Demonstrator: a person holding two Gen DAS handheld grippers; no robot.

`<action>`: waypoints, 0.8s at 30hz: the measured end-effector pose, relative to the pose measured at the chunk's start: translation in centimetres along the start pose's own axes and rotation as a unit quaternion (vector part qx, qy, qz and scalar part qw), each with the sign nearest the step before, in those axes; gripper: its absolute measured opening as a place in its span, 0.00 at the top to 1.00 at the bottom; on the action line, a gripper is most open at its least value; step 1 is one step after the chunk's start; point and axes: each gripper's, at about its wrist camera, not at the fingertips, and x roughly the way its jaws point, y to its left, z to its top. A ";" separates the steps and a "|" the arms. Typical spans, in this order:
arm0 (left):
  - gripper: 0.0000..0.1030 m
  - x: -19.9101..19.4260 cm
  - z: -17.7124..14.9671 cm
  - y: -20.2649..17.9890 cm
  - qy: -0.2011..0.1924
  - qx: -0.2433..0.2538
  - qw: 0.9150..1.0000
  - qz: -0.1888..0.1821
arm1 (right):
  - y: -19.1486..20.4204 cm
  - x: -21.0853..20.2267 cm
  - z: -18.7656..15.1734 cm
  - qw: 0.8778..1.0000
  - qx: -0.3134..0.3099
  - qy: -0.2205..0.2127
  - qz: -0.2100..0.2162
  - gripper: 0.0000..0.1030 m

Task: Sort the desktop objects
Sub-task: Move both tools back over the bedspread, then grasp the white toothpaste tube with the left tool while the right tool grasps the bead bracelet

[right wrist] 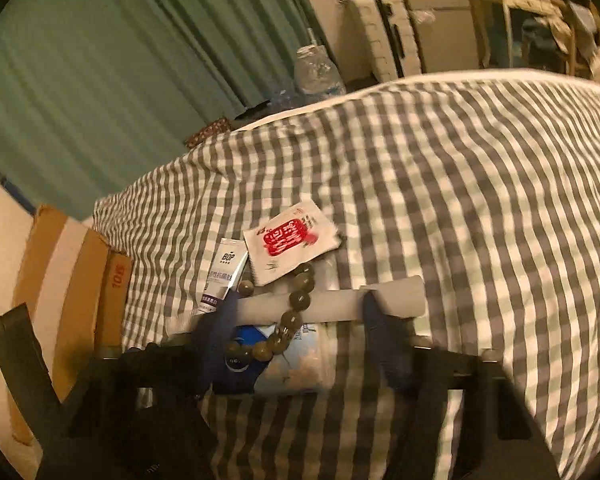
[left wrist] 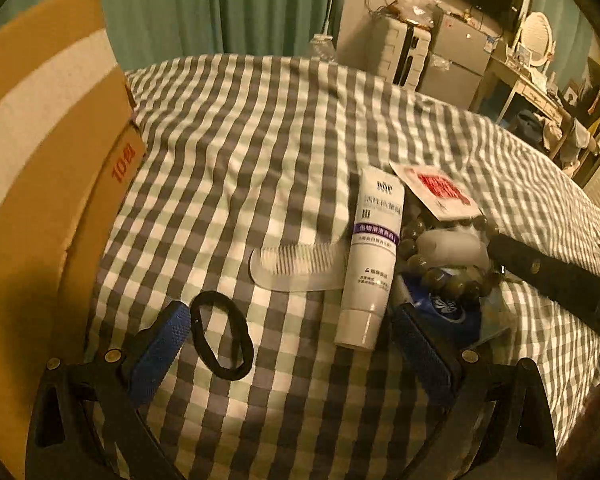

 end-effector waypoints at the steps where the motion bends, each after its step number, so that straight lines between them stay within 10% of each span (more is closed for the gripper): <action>1: 0.00 0.1 -0.1 0.1 0.002 -0.001 1.000 0.001 | 0.7 0.3 -0.2 1.000 -0.025 0.008 -0.016 0.89; 4: 0.01 0.0 -0.1 0.3 -0.006 -0.002 1.000 0.004 | 1.3 -0.2 -0.4 0.999 -0.045 -0.002 -0.029 0.89; 15: 0.78 -0.1 -0.3 -0.4 -0.002 0.040 0.999 -0.007 | -1.1 -5.4 1.9 0.998 -0.023 -0.046 -0.036 0.89; 24: 0.78 -1.7 0.4 1.6 0.019 -0.013 0.998 -0.053 | -2.0 -7.5 3.6 0.997 -0.001 -0.072 -0.012 0.89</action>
